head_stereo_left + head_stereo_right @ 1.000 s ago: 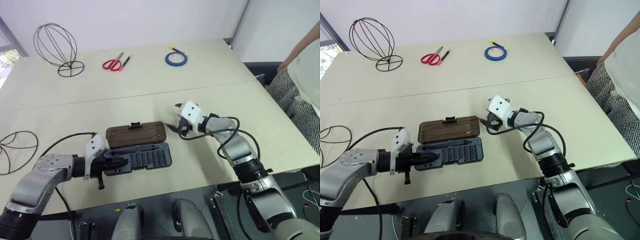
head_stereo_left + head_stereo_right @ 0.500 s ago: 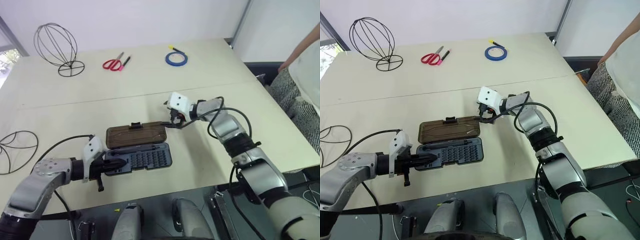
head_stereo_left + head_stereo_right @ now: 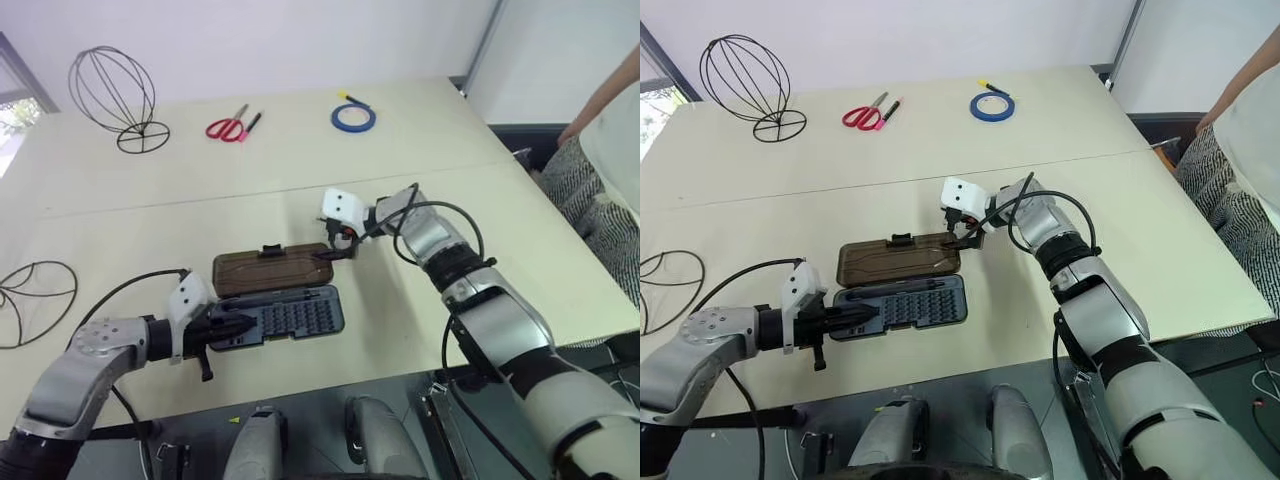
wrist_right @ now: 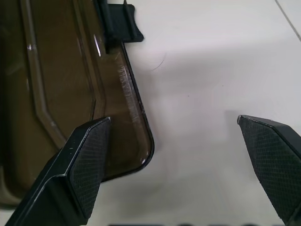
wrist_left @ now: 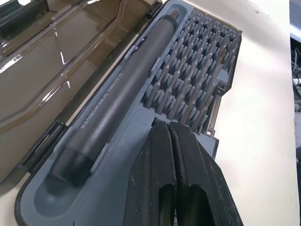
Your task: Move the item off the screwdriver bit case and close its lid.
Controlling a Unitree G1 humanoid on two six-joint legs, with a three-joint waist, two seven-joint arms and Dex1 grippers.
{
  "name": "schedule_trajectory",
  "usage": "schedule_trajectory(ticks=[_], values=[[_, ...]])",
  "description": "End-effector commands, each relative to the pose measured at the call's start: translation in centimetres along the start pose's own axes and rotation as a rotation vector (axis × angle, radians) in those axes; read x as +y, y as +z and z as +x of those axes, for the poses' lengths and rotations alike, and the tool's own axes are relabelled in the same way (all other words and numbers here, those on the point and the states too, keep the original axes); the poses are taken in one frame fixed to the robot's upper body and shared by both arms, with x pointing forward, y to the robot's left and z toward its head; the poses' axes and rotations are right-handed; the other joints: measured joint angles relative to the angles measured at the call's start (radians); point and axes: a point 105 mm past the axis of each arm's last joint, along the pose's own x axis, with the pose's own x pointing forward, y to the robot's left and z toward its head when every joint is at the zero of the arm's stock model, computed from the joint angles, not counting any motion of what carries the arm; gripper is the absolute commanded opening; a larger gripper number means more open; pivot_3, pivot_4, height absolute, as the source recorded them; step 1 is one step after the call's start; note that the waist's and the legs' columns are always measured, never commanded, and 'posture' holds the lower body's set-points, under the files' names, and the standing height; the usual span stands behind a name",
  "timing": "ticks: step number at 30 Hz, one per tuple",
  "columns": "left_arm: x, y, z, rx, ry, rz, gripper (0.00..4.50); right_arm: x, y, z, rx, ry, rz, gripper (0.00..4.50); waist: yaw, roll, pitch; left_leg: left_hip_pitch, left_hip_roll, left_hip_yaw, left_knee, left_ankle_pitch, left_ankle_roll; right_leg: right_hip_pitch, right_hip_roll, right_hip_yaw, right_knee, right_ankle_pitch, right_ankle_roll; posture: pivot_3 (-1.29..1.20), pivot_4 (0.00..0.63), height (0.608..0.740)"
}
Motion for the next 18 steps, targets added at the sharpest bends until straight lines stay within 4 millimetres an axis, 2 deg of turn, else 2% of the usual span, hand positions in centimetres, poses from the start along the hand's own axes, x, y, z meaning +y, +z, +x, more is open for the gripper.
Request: schedule_trajectory(ticks=[1,2,5,12,18], values=[[-0.1,0.0,-0.1,-0.002,0.02,0.012,0.08,-0.9,-0.4,-0.4,0.021,-0.037,-0.004,4.5,0.001,0.0,0.0,0.0,0.0,0.0,0.0,0.0,0.0,0.0,0.0,0.0,0.0,0.0,0.0,0.0,0.15,0.74],[-0.1,0.0,-0.1,-0.003,0.023,0.013,0.08,-0.9,-0.5,-0.3,0.023,-0.036,0.0,4.5,0.002,0.0,0.0,0.0,0.0,0.0,0.0,0.0,0.0,0.0,0.0,0.0,0.0,0.0,0.0,0.0,0.15,0.74],[0.0,0.0,-0.2,-0.007,0.037,0.016,0.0,-0.8,-0.7,-0.1,0.036,-0.037,0.006,3.62,0.002,0.0,0.0,0.0,0.0,0.0,0.0,0.0,0.0,0.0,0.0,0.0,0.0,0.0,0.0,0.0,0.15,0.74],[0.1,-0.2,-0.2,-0.015,0.055,0.014,0.0,0.0,-0.7,0.3,0.043,0.017,-0.029,0.1,0.001,0.0,0.0,0.001,0.0,0.0,0.001,0.0,0.0,0.001,0.0,0.0,0.001,0.0,-0.001,0.0,0.15,0.74],[0.4,-0.2,-0.1,-0.026,0.076,0.014,0.0,0.7,-0.5,0.6,0.043,0.058,-0.062,0.04,-0.002,0.0,-0.002,0.004,0.0,0.0,0.0,0.0,0.0,0.003,0.001,0.0,0.001,-0.001,-0.002,0.0,0.15,0.74]])
